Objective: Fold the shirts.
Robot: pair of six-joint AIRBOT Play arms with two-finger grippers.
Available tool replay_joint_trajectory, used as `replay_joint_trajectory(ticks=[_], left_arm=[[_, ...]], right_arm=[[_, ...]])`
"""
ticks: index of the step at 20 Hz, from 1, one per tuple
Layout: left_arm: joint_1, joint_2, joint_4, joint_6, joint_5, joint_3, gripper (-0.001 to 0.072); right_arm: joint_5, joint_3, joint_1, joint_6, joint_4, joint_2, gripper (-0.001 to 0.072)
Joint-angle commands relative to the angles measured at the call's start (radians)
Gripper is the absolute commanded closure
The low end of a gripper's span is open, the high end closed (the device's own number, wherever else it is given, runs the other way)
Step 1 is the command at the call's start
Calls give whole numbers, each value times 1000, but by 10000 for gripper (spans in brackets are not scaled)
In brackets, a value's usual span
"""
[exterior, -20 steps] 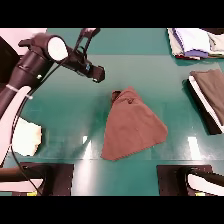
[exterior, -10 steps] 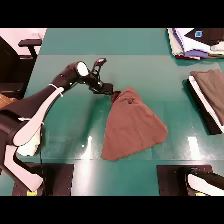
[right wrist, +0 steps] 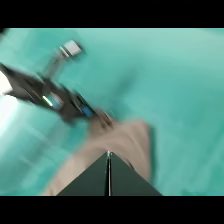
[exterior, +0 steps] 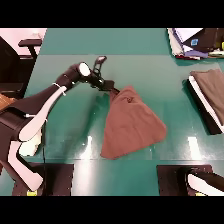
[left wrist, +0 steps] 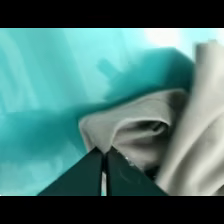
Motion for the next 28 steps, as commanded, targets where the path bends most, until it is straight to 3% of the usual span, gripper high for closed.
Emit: replay_joint_trajectory(ticks=[1, 7, 8, 9, 10, 17, 26, 27, 28], left_arm=[[110, 64, 97, 1, -100, 65, 687], [275, 216, 140, 64, -170, 65, 686], [285, 217, 153, 64, -195, 65, 686], [285, 217, 172, 64, -212, 63, 685], [284, 216, 194, 64, -225, 63, 685], [284, 216, 322, 60, -230, 15, 686], [284, 216, 346, 60, -221, -58, 685], [284, 216, 346, 60, -220, -58, 685], [285, 216, 346, 60, -220, -58, 686]], right_arm=[[97, -26, -1, 56, -167, 6, 694], [11, -433, -2, 72, -214, 54, 691], [-23, -499, -2, 83, -206, 43, 636], [-56, -560, -2, 84, -169, 18, 364], [-91, -605, -2, 84, -132, -12, 181], [-366, -625, 84, 30, 150, -315, 181], [-410, -254, 206, 40, 176, -678, 205], [-410, -216, 220, 40, 177, -710, 218], [-409, -177, 232, 40, 176, -737, 320]])
